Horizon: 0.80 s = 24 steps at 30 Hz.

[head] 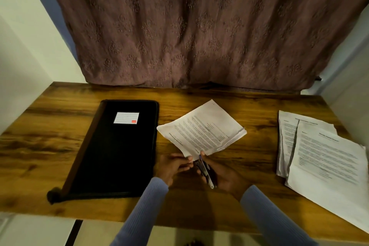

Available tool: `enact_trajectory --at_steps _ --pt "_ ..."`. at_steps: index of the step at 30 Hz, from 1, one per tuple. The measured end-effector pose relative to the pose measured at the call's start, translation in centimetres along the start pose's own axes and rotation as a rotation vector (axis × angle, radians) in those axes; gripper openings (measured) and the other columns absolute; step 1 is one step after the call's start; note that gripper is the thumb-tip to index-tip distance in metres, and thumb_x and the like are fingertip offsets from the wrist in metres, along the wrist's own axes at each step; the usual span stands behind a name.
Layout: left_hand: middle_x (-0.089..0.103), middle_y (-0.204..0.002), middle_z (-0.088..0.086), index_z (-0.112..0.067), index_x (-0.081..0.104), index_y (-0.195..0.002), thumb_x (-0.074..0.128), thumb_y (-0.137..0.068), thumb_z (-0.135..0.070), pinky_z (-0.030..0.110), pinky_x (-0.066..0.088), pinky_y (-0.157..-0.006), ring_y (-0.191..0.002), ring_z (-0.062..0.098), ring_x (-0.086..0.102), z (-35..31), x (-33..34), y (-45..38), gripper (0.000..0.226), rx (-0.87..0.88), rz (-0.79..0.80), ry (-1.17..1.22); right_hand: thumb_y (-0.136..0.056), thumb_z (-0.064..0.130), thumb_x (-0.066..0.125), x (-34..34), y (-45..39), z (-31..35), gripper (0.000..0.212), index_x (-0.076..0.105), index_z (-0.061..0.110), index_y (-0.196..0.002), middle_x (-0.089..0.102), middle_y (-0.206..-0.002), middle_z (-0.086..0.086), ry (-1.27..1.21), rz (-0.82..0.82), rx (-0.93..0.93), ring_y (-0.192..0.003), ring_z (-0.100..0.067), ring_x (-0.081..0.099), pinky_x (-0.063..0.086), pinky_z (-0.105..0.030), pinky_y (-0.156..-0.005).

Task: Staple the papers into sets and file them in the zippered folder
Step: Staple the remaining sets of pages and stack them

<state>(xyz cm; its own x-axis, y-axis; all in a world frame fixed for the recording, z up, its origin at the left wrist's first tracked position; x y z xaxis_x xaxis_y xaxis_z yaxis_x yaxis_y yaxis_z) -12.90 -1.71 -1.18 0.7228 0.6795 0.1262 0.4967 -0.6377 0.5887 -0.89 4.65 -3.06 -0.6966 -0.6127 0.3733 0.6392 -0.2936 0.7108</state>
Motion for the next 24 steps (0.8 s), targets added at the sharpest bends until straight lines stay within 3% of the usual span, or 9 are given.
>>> enact_trajectory --at_steps 8,12,18,21,24 --pt "0.073 -0.08 0.012 0.002 0.067 -0.102 0.074 -0.075 -0.001 0.019 0.054 -0.055 -0.062 0.016 0.071 -0.2 0.5 0.3 0.028 0.012 0.066 -0.037 -0.06 0.04 0.077 0.1 -0.5 0.3 0.046 0.061 0.009 -0.09 0.061 -0.07 -0.005 -0.065 -0.083 0.039 -0.059 -0.014 0.06 0.05 -0.022 -0.048" --pt "0.074 -0.071 0.003 -0.002 0.067 -0.1 0.072 -0.077 0.001 0.018 0.053 -0.055 -0.06 0.013 0.07 -0.1 1.2 0.7 0.024 0.028 0.129 -0.098 -0.056 0.032 0.083 0.2 -0.9 0.0 0.042 0.063 0.01 -0.085 0.06 -0.071 -0.005 -0.18 -0.089 0.064 -0.062 -0.016 0.058 0.05 -0.022 -0.048" --pt "0.073 -0.068 0.002 -0.004 0.069 -0.094 0.072 -0.077 0.001 0.018 0.054 -0.057 -0.06 0.013 0.07 -0.8 1.1 1.1 0.018 0.068 0.177 -0.168 -0.054 0.03 0.085 0.3 -1.3 -0.2 0.038 0.061 0.011 -0.077 0.057 -0.066 -0.004 -0.111 -0.054 0.118 -0.05 -0.014 0.057 0.048 -0.021 -0.044" --pt "0.074 -0.074 0.003 0.001 0.067 -0.104 0.073 -0.076 -0.003 0.02 0.055 -0.06 -0.067 0.014 0.071 -0.8 0.8 1.1 0.029 0.054 0.214 -0.203 -0.055 0.03 0.083 0.6 -1.4 0.1 0.037 0.061 0.012 -0.078 0.057 -0.063 -0.003 -0.063 -0.028 0.095 -0.049 -0.013 0.056 0.047 -0.021 -0.042" --pt "0.071 -0.096 0.003 -0.012 0.064 -0.105 0.073 -0.078 -0.015 0.027 0.058 -0.071 -0.087 0.016 0.069 0.0 1.2 1.4 0.028 -0.035 0.283 -0.166 -0.055 0.028 0.083 0.4 -1.4 0.3 0.04 0.062 0.01 -0.084 0.058 -0.062 -0.003 -0.05 -0.046 0.065 -0.049 -0.013 0.057 0.048 -0.022 -0.043"
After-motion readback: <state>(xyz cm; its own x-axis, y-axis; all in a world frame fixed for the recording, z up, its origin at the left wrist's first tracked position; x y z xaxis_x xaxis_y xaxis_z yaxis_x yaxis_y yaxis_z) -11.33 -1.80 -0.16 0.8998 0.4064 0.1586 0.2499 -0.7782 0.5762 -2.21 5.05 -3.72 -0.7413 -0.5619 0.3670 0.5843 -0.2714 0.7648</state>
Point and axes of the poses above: each hand's wrist, its own y-axis away from the middle knuckle, its own x-axis out of the palm, z = x × y, the point moved 9 cm from there along -y, towards the middle knuckle
